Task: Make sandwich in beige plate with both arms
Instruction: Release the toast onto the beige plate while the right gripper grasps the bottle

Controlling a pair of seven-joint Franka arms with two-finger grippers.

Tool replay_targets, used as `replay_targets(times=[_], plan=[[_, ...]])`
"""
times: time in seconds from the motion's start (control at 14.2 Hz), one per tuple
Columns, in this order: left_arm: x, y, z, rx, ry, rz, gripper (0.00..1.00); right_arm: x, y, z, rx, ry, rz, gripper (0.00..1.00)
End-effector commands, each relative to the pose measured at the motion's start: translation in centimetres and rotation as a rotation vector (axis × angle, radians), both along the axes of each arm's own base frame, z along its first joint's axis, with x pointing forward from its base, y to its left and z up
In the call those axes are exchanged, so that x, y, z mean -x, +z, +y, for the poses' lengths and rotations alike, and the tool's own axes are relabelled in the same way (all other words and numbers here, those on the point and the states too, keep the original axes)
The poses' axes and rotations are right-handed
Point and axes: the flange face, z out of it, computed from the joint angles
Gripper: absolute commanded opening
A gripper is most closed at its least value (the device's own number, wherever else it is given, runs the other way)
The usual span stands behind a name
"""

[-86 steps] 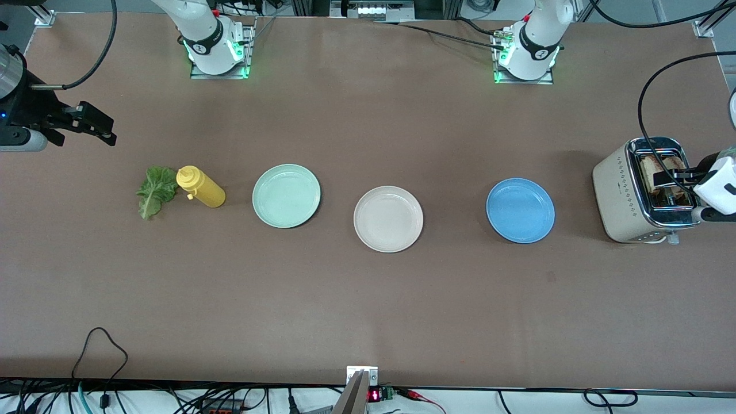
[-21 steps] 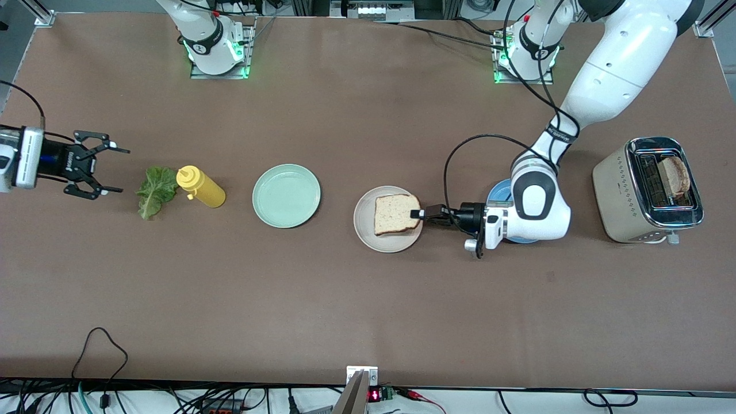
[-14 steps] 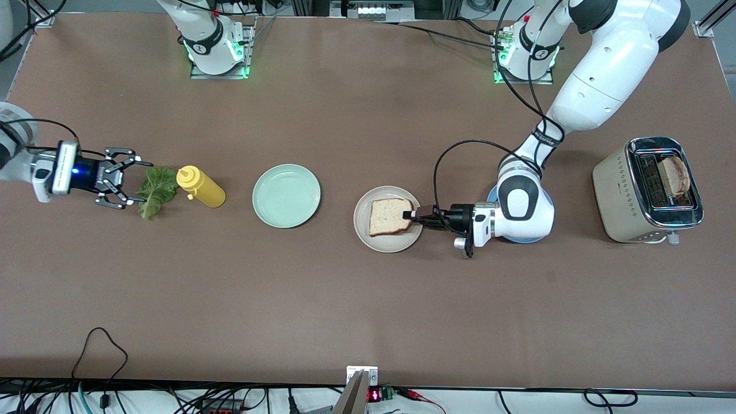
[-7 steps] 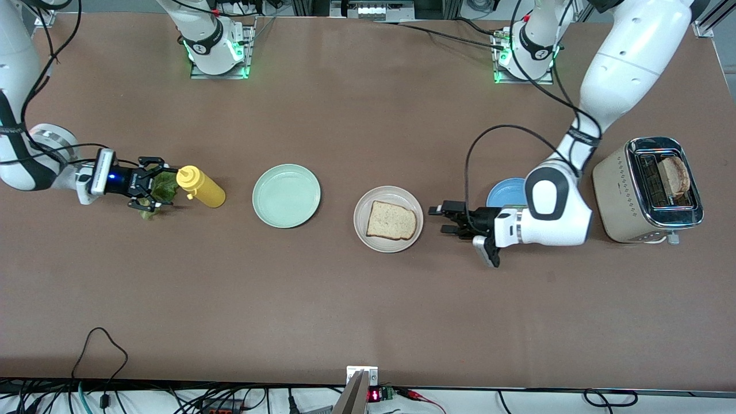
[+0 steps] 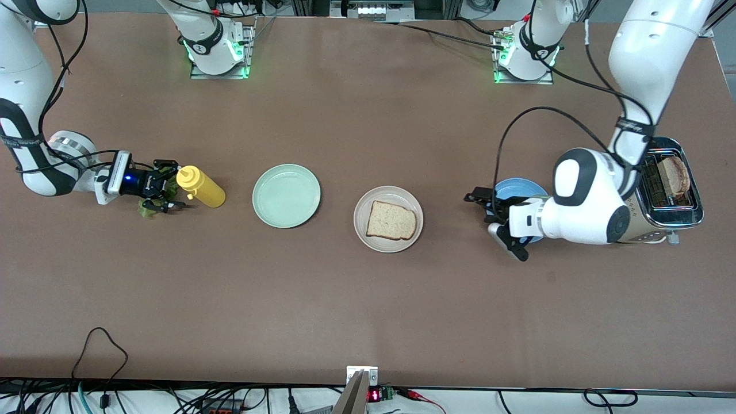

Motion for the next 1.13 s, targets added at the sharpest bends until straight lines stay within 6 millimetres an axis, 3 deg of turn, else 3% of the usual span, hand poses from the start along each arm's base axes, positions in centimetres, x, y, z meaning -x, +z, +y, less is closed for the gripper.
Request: replay_targets(times=[0.0, 0.28, 0.56, 0.85, 1.06], plan=[[0.0, 3.2, 1.7, -0.154, -0.062, -0.008, 1.00, -0.2, -0.2, 1.8, -0.044, 0.000, -0.046, 1.00], [0.5, 10.2, 3.1, -0.446, -0.046, 0.024, 1.00, -0.8, 0.1, 3.1, -0.062, 0.008, -0.056, 1.00], [0.2, 19.6, 6.1, -0.657, -0.037, 0.017, 1.00, -1.1, 0.3, 4.3, -0.073, 0.013, -0.058, 1.00], [2.4, 27.9, 7.8, -0.711, 0.106, -0.091, 1.00, -1.5, 0.5, 5.2, -0.079, 0.019, -0.063, 1.00], [4.3, 30.6, 11.6, -0.590, 0.324, -0.189, 1.00, -1.7, 0.5, 6.2, -0.089, 0.017, -0.060, 1.00]])
